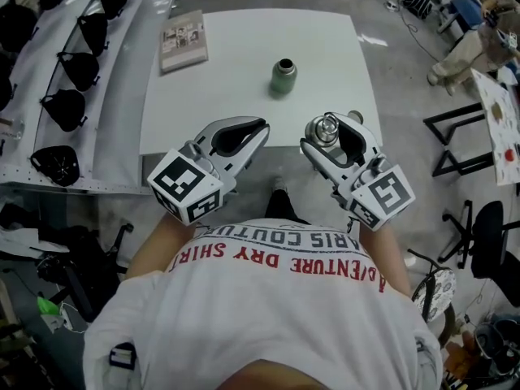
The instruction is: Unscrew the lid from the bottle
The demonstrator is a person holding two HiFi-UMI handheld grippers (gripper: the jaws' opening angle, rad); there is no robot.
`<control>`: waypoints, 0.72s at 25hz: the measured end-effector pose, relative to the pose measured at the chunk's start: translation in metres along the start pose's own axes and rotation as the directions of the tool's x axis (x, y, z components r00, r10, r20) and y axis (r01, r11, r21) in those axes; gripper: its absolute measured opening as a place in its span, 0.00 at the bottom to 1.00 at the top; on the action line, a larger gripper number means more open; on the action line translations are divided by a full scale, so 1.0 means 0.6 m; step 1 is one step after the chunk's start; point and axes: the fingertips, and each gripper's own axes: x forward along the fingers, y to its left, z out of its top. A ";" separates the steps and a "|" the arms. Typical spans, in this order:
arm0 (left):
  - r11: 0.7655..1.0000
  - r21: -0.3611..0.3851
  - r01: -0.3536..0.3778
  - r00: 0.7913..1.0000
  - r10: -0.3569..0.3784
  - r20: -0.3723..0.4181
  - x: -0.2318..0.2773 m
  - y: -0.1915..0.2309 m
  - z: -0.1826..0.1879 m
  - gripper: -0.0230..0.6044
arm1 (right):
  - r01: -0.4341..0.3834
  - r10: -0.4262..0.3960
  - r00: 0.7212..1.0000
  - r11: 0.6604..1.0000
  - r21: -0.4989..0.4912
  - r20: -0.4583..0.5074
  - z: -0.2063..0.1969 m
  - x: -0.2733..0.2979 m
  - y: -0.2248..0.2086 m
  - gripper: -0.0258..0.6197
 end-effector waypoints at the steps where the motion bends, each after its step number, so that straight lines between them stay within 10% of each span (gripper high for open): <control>1: 1.000 -0.002 0.001 1.000 -0.001 0.003 -0.001 -0.003 0.001 0.12 | 0.002 -0.002 1.000 1.000 -0.001 -0.001 0.001 -0.003 0.001 0.46; 18: 1.000 -0.015 -0.009 1.000 0.009 -0.004 -0.005 -0.003 -0.002 0.12 | 0.002 -0.002 1.000 1.000 0.010 -0.002 -0.003 -0.003 0.000 0.45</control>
